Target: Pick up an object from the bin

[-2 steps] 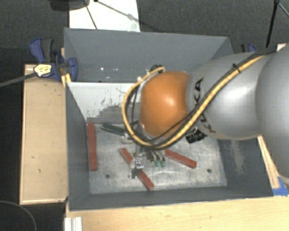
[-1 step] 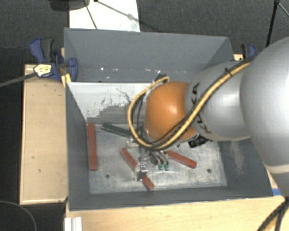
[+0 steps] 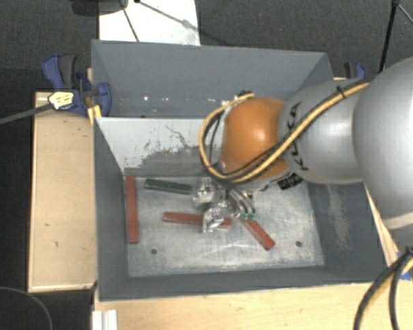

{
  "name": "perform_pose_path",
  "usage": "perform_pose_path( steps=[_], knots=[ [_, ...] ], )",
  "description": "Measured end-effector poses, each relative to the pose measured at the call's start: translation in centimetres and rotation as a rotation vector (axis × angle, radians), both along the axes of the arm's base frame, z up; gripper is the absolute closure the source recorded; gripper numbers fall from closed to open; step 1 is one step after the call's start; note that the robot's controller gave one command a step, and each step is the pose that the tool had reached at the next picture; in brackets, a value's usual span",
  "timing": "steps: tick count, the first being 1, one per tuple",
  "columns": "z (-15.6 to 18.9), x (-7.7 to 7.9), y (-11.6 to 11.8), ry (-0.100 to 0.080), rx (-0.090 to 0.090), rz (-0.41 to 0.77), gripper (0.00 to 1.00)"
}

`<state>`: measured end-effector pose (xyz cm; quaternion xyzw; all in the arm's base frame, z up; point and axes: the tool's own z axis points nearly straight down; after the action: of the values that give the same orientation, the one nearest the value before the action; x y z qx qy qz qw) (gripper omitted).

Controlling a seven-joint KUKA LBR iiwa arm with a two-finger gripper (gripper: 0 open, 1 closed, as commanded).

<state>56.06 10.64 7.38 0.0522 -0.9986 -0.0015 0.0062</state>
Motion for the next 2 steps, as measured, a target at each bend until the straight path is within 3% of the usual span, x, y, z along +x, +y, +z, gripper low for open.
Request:
perform_pose_path(
  steps=[2],
  knots=[
    [-0.06,-0.01,-0.54,0.004,0.007,0.004,1.00]
  ],
)
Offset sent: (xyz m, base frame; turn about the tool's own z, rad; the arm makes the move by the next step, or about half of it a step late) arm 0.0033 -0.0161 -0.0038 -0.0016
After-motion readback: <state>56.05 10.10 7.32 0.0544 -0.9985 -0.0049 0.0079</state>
